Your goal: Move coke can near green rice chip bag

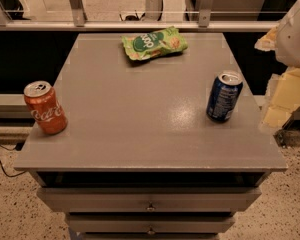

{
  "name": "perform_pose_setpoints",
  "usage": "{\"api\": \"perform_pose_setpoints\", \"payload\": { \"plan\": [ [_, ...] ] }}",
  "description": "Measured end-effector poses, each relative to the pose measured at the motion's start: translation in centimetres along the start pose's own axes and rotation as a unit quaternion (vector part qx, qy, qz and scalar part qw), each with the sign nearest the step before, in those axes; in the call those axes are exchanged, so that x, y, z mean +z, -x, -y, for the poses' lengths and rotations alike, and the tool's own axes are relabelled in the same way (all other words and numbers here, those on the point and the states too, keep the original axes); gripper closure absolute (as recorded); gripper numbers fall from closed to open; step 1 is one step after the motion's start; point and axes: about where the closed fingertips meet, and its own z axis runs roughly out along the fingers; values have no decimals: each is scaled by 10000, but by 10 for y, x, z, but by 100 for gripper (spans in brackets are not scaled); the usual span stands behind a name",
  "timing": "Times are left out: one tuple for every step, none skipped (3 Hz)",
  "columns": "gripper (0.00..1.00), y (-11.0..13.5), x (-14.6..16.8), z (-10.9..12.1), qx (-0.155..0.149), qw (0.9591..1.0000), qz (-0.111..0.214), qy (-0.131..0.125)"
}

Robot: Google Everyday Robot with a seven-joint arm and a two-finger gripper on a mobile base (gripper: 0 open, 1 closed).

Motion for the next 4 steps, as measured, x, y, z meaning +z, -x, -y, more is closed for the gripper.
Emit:
{"api": "perform_pose_setpoints", "payload": {
  "plan": [
    [0, 1, 0, 0, -8, 10000, 17, -11],
    [0, 38, 36, -5, -200, 9990, 328, 207],
    [0, 108, 86, -23, -464, 9931, 920, 564],
    [0, 147, 105, -38, -487, 9877, 1289, 737]
  ]
}}
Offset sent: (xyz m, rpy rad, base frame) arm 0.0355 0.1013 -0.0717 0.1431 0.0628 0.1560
